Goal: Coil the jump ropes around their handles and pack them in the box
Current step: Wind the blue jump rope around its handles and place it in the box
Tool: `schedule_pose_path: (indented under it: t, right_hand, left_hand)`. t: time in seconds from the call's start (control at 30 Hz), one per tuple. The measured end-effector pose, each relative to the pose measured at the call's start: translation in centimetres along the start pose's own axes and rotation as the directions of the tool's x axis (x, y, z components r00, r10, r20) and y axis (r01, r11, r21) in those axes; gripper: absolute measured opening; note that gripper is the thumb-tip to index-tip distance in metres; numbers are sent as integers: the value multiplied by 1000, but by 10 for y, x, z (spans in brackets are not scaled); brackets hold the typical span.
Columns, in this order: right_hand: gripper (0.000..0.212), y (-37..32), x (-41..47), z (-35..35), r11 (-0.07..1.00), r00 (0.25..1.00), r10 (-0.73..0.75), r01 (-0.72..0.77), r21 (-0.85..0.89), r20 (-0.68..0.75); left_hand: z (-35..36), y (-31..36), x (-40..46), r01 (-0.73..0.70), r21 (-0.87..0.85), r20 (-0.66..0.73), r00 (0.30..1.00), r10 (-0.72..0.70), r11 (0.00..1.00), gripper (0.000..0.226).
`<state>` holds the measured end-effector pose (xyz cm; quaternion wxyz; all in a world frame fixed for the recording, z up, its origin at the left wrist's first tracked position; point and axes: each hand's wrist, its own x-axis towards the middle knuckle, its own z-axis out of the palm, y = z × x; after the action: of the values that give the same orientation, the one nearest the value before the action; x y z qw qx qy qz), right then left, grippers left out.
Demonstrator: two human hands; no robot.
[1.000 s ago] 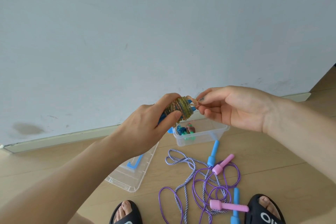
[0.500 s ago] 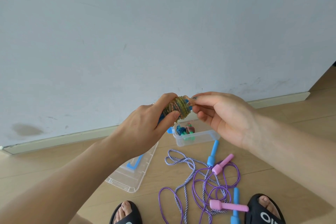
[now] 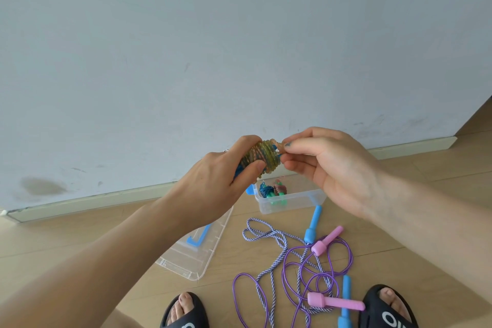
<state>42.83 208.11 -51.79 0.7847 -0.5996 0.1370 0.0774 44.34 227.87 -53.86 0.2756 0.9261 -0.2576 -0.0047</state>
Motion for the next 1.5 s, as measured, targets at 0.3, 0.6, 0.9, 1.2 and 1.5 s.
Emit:
schedule_pose_path:
  t: [0.3,0.6,0.9,1.2,1.5]
  right_hand:
    - [13,-1,-7,0,850,977,-212,194,-489,20]
    - [5,0,-5,-3,770,952,-296,284,-572,75]
    - [4,4,3,-11,872,962,-259,272,-407,87]
    - [11,17,8,-7,905,984,-178,166,-391,5]
    - [15,12,10,-10,976,999,-27,34,-214,34]
  left_hand:
    - [0,0,0,4,0,5,1000,-4,1000,32]
    - [0,1,0,44,-53,25,999,-43,998,31]
    - [0,1,1,34,-61,31,999,-32,998,29]
    - [2,1,2,4,-24,18,1000,-4,1000,34]
    - [5,2,2,-14,-2,24,1000,14,1000,32]
